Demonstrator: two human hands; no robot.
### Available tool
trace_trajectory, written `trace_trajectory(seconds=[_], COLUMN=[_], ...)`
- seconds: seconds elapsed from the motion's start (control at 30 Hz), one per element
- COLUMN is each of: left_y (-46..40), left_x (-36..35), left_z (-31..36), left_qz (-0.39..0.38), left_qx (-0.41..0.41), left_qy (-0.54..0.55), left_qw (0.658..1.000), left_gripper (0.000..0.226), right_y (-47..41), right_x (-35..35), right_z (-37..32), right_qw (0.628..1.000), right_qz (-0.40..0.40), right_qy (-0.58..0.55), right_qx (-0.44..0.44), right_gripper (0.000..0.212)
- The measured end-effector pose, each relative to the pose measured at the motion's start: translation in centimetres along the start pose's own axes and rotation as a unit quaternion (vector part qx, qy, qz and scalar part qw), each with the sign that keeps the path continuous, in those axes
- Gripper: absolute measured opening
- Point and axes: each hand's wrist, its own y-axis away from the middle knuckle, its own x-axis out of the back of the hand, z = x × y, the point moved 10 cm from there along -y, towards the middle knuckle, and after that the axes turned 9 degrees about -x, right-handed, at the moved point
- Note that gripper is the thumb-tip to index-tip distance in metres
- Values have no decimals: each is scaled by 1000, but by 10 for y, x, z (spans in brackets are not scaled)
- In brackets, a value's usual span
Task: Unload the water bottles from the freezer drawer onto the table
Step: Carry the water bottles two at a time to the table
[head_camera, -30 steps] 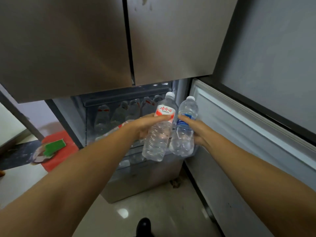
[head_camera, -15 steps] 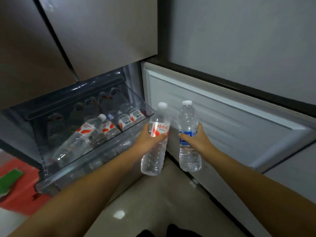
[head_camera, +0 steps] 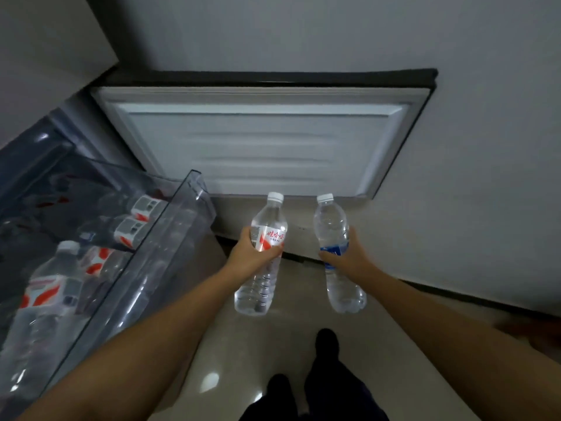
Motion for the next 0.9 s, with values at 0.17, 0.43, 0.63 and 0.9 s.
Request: trace_trajectory(seconds=[0.17, 0.43, 0.63, 0.9], left_y=[-10, -12, 7, 56], left_x=[-76, -217, -347, -524], left_z=[30, 81, 130, 195], left_qz=[-89, -222, -294, -378], left_qx=[-33, -77, -115, -160], left_qy=[-38, -92, -111, -119], left_qw=[995, 968, 942, 904], left_gripper=[60, 59, 58, 55], right_y=[25, 83, 134, 206], right_x=[61, 175, 275, 399], right_z=[51, 134, 202, 285], right_qw=[994, 958, 927, 889], right_qz=[87, 224, 304, 375], right_qy=[-37, -113, -147, -190], right_qx=[-61, -139, -163, -181], right_gripper=[82, 74, 73, 76])
